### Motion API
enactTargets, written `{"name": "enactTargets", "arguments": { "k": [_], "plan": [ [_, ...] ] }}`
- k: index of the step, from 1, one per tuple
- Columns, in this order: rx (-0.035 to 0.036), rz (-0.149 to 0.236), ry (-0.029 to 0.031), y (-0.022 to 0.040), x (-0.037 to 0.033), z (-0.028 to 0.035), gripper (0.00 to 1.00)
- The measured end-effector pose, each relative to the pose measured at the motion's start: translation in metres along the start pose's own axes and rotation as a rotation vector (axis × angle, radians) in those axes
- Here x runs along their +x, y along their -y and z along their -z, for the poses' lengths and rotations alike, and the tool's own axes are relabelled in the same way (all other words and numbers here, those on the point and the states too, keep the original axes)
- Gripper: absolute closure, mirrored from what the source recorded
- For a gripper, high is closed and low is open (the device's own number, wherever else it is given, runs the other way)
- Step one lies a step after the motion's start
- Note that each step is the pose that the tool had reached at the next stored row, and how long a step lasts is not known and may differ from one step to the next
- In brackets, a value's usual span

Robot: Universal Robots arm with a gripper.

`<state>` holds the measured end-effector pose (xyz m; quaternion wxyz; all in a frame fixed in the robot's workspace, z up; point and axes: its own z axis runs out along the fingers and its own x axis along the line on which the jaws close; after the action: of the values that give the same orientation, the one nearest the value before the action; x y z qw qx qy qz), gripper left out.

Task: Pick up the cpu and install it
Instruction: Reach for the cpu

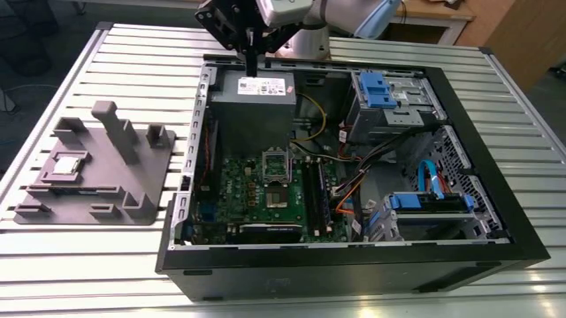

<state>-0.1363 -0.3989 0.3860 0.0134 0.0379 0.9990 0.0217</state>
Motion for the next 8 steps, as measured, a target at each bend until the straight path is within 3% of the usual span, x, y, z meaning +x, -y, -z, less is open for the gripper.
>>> {"name": "enactTargets", "arguments": {
  "k": [8],
  "plan": [
    [0.0,0.0,0.0008,0.0008,0.0105,0.0003,0.89]
  ]
}}
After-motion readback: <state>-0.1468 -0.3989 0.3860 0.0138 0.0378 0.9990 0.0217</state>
